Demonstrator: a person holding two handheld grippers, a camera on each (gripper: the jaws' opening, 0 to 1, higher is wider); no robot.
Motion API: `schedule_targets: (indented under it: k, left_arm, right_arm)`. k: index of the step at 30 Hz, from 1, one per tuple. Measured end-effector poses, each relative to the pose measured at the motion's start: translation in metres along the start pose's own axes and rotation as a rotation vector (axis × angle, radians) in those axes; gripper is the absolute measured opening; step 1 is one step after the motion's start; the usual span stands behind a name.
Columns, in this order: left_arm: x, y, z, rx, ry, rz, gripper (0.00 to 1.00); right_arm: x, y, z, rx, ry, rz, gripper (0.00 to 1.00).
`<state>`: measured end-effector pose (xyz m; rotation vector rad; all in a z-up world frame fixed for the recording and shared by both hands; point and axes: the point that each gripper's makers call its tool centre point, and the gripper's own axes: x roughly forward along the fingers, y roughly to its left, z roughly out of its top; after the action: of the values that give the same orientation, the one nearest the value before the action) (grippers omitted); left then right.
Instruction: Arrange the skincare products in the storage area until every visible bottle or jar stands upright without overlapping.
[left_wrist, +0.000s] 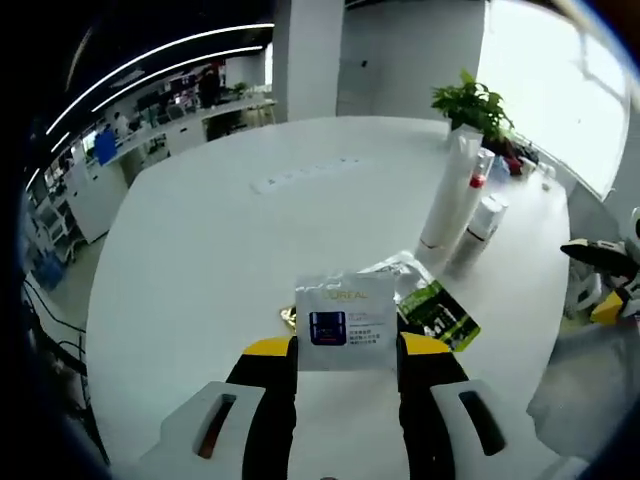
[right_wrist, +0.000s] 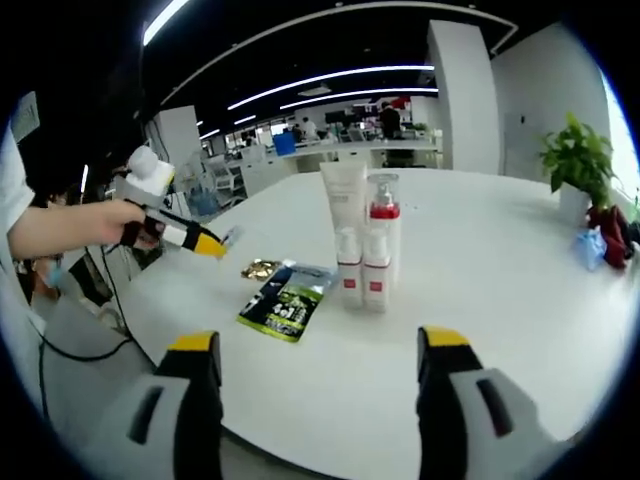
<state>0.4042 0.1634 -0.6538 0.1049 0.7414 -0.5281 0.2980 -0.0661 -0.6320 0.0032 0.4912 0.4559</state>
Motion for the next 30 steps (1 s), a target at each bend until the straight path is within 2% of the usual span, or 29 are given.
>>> schedule_targets:
  k: [4, 10, 16, 19, 22, 25, 27, 30]
  left_arm:
    - [-0.008, -0.007, -0.001, 0.023, -0.016, 0.003, 0.36]
    - [-0.019, -0.016, -0.001, 0.011, -0.054, 0.001, 0.36]
    - [-0.025, -0.027, -0.009, 0.022, -0.064, -0.001, 0.36]
    - [-0.028, -0.033, -0.013, 0.021, -0.068, -0.007, 0.36]
    - [-0.03, -0.039, -0.018, 0.033, -0.069, -0.014, 0.36]
    - [-0.032, -0.041, -0.019, 0.043, -0.073, -0.015, 0.36]
    - [-0.035, -0.044, -0.019, 0.036, -0.086, -0.017, 0.36]
    - [-0.036, -0.049, -0.018, 0.061, -0.103, -0.021, 0.36]
  right_arm:
    - [0.0, 0.002, -0.001, -0.006, 0.007, 0.006, 0.79]
    - [0.003, 0.01, -0.004, -0.04, 0.031, 0.038, 0.76]
    - [0.005, 0.019, -0.008, -0.056, 0.066, 0.083, 0.66]
    - [0.007, 0.022, -0.006, -0.011, 0.066, 0.107, 0.61]
    - [0.014, 0.034, 0.01, 0.164, -0.009, 0.148, 0.57]
    - [0.025, 0.047, 0.015, 0.191, -0.024, 0.178, 0.53]
    - [0.033, 0.063, 0.022, 0.232, -0.035, 0.226, 0.51]
    - [0.044, 0.08, 0.031, 0.245, -0.049, 0.271, 0.47]
